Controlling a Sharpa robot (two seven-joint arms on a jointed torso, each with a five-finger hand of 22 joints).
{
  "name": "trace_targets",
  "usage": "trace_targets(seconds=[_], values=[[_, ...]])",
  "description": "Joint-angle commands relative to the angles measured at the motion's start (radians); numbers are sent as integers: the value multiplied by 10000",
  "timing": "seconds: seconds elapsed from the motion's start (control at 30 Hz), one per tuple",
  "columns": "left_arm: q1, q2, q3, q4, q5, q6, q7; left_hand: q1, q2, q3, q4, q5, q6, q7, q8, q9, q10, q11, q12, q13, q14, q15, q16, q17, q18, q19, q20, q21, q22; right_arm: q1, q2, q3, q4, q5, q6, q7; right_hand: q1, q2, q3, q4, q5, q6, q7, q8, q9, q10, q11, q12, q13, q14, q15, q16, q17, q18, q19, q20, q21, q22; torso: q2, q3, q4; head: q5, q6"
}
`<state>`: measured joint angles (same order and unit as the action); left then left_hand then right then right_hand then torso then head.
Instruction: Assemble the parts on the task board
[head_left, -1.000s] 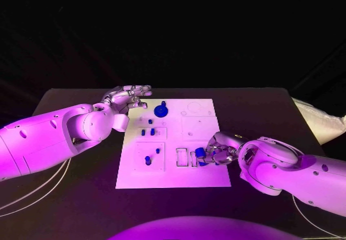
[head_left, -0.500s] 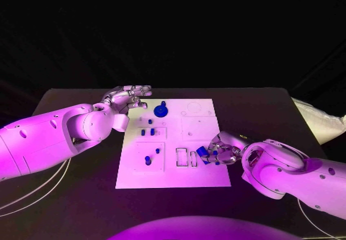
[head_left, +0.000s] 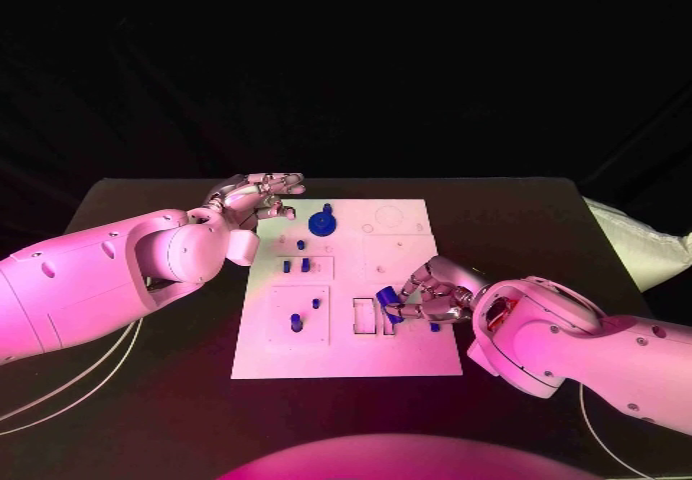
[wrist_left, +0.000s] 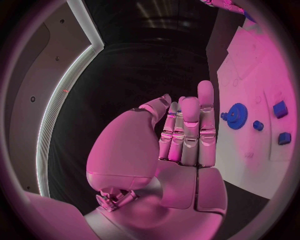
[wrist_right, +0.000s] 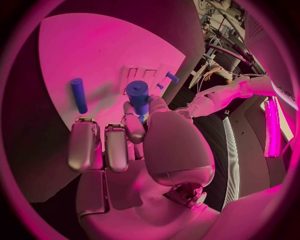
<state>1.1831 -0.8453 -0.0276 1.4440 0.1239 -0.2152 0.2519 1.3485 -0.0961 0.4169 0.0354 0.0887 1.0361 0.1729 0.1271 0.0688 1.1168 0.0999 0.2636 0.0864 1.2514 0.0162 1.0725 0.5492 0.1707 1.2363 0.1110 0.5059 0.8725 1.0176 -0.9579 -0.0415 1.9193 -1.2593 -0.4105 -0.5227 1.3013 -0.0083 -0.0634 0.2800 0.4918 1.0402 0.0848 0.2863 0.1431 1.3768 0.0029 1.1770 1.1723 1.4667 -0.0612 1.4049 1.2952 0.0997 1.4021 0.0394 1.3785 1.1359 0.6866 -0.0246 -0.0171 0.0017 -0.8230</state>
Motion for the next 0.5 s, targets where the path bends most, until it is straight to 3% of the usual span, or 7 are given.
trace_targets(seconds=[0.03,0.3,0.5], values=[[-2,28,5,9,-42,164,33,104,-4,-1,-46,6,-79,23,61,-6,-80,-14,52,-4,-62,-22,-31,-10,111,-71,25,-35,-9,-20,224,0,-116,607,249,54,-79,106,-37,48,50,101,-28,62,223,74,-22,15,-18,608,-83,35,0,-166,66,4,53,10,6,4,4,34,-11],[-10,48,5,2,-42,184,34,104,-4,-1,-46,6,-79,23,61,-6,-80,-14,52,-4,-62,-22,-31,-10,111,-71,25,-35,-9,-71,714,-6,-401,673,672,-192,-279,153,-167,94,-43,178,-57,106,299,77,-42,-36,-13,596,-99,19,-30,-163,61,-11,45,-4,14,-8,5,59,-22],[-12,28,5,7,-42,172,34,104,-4,-1,-46,6,-79,23,61,-6,-80,-14,52,-4,-62,-22,-31,-10,111,-71,25,-35,-9,-132,895,-8,-510,584,770,-308,-410,190,-243,101,-53,207,-72,123,340,76,-53,-66,-9,590,-108,9,-48,-163,59,-20,41,-7,26,19,-8,94,-46]])
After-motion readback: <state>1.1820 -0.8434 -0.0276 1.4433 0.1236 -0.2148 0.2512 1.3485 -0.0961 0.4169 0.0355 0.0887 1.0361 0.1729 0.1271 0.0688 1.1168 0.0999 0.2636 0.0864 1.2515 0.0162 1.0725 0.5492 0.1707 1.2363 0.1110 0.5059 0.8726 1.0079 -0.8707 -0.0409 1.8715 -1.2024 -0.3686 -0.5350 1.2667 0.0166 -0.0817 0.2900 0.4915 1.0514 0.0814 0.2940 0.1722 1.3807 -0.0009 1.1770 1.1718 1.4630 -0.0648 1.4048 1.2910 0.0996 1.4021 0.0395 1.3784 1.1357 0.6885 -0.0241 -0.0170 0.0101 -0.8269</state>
